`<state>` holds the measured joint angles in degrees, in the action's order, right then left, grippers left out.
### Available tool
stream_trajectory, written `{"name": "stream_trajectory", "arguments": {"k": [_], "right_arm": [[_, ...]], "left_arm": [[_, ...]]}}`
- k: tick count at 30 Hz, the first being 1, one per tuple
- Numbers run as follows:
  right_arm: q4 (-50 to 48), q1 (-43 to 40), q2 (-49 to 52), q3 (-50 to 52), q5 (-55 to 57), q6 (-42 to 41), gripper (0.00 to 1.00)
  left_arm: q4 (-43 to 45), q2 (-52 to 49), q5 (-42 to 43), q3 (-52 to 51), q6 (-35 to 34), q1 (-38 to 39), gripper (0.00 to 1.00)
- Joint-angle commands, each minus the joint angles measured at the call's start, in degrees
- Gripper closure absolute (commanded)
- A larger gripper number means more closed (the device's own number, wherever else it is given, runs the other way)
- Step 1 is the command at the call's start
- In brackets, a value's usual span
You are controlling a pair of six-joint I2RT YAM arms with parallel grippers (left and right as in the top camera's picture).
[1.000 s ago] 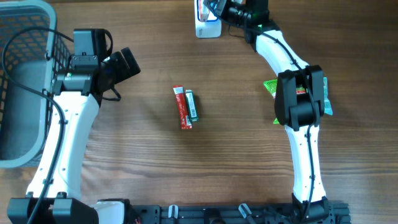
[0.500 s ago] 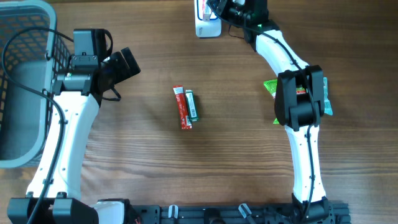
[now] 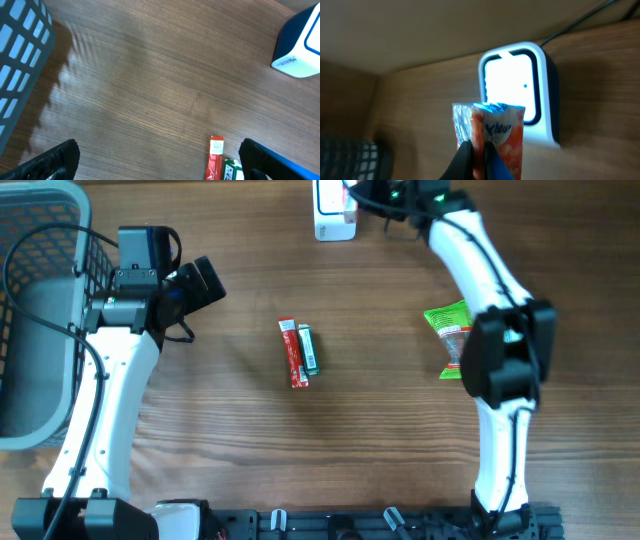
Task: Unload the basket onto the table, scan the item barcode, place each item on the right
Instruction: 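Carry the tissue pack right, set it on the green bag, release, then swing the right gripper over to the red stick and green box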
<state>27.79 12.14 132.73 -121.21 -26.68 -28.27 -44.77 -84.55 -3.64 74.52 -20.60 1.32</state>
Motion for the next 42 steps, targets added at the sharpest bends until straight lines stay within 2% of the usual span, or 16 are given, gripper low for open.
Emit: {"name": "stream_trajectory", "arguments": {"k": [1, 3, 6, 8, 11, 14, 21, 22, 23, 24, 26, 31, 33, 36, 39, 42], "right_arm": [[15.02, -1.55, -12.57, -0.31, 1.44, 9.7, 0.96], [24.85, -2.27, -15.28, -0.31, 3.5, 14.8, 0.96], [38.62, -3.08, -16.7, -0.28, 12.28, 19.47, 0.95], [47.89, -3.39, -16.5, -0.02, 23.32, 18.97, 0.95], [56.87, -3.61, -16.02, 4.15, 41.51, 12.22, 0.95], [56.28, -3.61, -16.0, 10.91, 49.92, 10.12, 0.95], [49.86, -3.91, -15.98, 23.34, 53.59, 10.25, 0.95], [49.0, -4.0, -15.98, 24.61, 53.79, 10.25, 0.87], [47.91, -4.09, -15.98, 25.99, 53.86, 10.25, 0.4], [47.21, -4.15, -15.98, 26.73, 53.86, 10.25, 0.27], [46.49, -4.2, -15.98, 27.1, 53.86, 10.27, 0.13], [49.29, -4.11, -17.33, 23.23, 51.58, 10.12, 0.11], [49.55, -3.56, -18.82, 21.53, 44.54, 11.93, 0.13], [46.6, -1.4, -22.27, 20.65, 24.11, 19.1, 0.18], [42.16, 2.43, -24.02, 20.68, 8.31, 19.91, 0.25], [37.46, 7.96, -23.74, 21.16, 6.49, 18.14, 0.26]], "left_arm": [[0.07, -0.26, -0.74, 0.39, 0.7, -0.33, 0.0], [0.07, -0.26, -0.74, 0.37, 0.7, -0.33, 0.0], [0.07, -0.26, -0.74, 0.39, 0.7, -0.33, 0.0], [0.07, -0.26, -0.74, 0.39, 0.68, -0.33, 0.0], [0.07, -0.26, -0.74, 0.39, 0.7, -0.33, 0.0], [0.07, -0.26, -0.74, 0.39, 0.68, -0.33, 0.0], [0.07, -0.26, -0.74, 0.39, 0.7, -0.33, 0.0], [0.07, -0.26, -0.74, 0.39, 0.68, -0.33, 0.0], [0.07, -0.26, -0.74, 0.39, 0.68, -0.33, 0.0], [0.09, -0.26, -0.74, 0.39, 0.7, -0.33, 0.0], [0.07, -0.26, -0.74, 0.39, 0.7, -0.33, 0.0], [0.07, -0.26, -0.74, 0.39, 0.7, -0.33, 0.0], [0.07, -0.26, -0.74, 0.39, 0.68, -0.33, 0.0], [0.07, -0.26, -0.74, 0.39, 0.7, -0.33, 0.0], [0.07, -0.26, -0.74, 0.39, 0.68, -0.33, 0.0], [0.07, -0.26, -0.74, 0.37, 0.7, -0.33, 0.0]]}}
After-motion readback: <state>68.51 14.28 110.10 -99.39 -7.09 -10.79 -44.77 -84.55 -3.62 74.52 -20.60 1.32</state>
